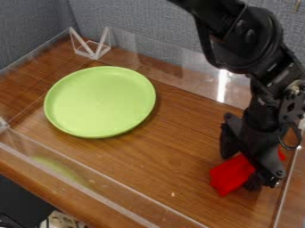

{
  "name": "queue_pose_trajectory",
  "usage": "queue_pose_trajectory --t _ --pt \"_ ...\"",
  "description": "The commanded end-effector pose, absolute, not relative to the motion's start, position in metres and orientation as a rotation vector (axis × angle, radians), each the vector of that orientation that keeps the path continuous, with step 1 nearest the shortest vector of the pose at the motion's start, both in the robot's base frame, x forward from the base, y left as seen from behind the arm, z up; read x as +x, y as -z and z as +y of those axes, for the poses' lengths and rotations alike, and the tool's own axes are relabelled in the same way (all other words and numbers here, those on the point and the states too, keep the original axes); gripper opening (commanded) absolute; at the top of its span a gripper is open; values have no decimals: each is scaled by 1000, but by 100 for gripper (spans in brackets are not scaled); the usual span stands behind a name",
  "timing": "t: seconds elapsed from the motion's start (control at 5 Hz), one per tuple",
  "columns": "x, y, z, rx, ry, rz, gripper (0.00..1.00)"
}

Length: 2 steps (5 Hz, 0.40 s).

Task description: Put the red object on the right side

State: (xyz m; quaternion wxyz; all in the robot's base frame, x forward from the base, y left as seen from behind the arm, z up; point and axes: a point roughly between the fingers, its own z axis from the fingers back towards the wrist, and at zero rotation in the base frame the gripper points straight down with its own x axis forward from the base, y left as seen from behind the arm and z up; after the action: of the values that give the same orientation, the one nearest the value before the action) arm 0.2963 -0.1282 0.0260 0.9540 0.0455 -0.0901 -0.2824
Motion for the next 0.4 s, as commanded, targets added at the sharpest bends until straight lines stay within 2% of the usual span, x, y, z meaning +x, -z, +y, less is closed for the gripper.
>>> queue_pose_trajectory --t 0.0,0.2 --pt "297 -52 -115 126 552 -236 100" --pt "291 -78 -113 152 558 -264 100"
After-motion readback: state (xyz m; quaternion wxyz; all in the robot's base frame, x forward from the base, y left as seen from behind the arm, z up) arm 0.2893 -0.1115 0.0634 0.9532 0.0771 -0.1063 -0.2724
